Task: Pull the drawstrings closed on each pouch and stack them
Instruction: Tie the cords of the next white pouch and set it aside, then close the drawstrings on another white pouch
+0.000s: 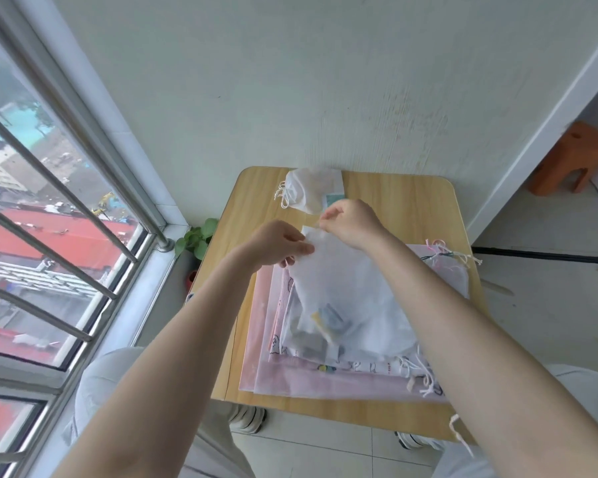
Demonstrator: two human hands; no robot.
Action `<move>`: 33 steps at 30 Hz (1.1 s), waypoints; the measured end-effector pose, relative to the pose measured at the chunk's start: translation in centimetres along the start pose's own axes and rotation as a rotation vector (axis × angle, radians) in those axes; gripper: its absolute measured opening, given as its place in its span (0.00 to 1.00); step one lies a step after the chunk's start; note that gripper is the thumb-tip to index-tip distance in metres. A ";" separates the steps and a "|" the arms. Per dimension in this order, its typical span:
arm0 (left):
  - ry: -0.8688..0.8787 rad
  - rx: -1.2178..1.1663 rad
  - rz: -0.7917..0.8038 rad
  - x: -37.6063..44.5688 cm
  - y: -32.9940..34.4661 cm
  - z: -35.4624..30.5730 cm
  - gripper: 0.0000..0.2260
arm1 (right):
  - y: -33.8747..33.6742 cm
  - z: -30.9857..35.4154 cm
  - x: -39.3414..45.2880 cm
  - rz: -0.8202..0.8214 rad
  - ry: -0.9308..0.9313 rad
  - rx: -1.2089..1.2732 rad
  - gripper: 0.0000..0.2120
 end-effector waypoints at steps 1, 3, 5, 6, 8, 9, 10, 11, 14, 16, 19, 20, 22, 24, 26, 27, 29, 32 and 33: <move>-0.013 -0.068 -0.074 0.9 -0.6 0.0 0.06 | -0.7 0.0 0.9 -0.006 0.019 -0.071 0.10; -0.048 -0.232 -0.231 2.4 -1.5 0.1 0.08 | -2.0 0.2 2.1 -0.044 0.038 -0.171 0.17; -0.085 -0.449 -0.381 4.2 -2.2 0.3 0.11 | -3.2 0.5 3.5 -0.116 0.031 -0.187 0.20; -0.103 -0.582 -0.426 5.1 -2.4 0.4 0.11 | -3.6 0.5 4.1 -0.148 0.022 -0.158 0.20; -0.129 -0.832 -0.424 6.8 -2.2 0.5 0.09 | -4.0 0.2 5.0 -0.177 0.030 -0.087 0.17; -0.151 -0.904 -0.402 7.4 -2.0 0.7 0.11 | -4.0 -0.2 5.2 -0.173 0.040 -0.063 0.15; -0.184 -0.920 -0.379 7.8 -1.7 1.1 0.12 | -3.8 -0.8 5.4 -0.160 0.053 -0.060 0.14; -0.210 -0.902 -0.360 8.0 -1.3 1.4 0.13 | -3.6 -1.3 5.5 -0.142 0.064 -0.071 0.13; -0.230 -0.727 -0.332 7.3 -0.5 2.0 0.09 | -2.6 -2.7 5.2 -0.071 0.099 -0.135 0.09; -0.190 -0.515 -0.300 6.6 0.2 1.5 0.08 | -2.0 -3.1 4.6 -0.021 0.118 -0.140 0.10; -0.036 -0.028 -0.150 5.3 2.7 -0.3 0.08 | -0.9 -3.4 2.9 0.121 0.151 -0.155 0.09; 0.008 0.133 -0.082 5.0 3.9 -0.7 0.11 | -0.5 -3.5 2.5 0.176 0.157 -0.222 0.09; 0.054 0.416 0.001 4.4 6.1 -1.0 0.16 | -0.1 -4.1 1.3 0.265 0.190 -0.401 0.08; 0.060 0.567 -0.032 3.8 7.1 -1.1 0.17 | -0.1 -4.7 -0.2 0.305 0.228 -0.533 0.07; 0.058 0.573 -0.114 3.3 7.2 -0.9 0.15 | -0.3 -5.3 -1.5 0.295 0.261 -0.635 0.05; 0.054 0.552 -0.154 2.9 7.3 -0.8 0.15 | -0.3 -5.6 -2.3 0.268 0.268 -0.682 0.09; 0.033 0.516 -0.195 2.6 7.2 -0.6 0.14 | -0.3 -5.9 -2.8 0.219 0.268 -0.759 0.15; 0.033 0.511 -0.181 2.1 7.5 -0.5 0.15 | -0.3 -5.8 -3.4 0.168 0.209 -0.800 0.15; 0.045 0.508 -0.181 1.9 7.5 -0.6 0.16 | -0.2 -5.6 -3.4 0.162 0.176 -0.798 0.13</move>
Point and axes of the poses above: each hand's wrist, its own x-axis towards the middle knuckle, its own y-axis out of the palm, z = x × y, the point moved 4 cm from there along x, towards the middle knuckle, and after that the axes turned 7 degrees about z, right-handed, at the moved point
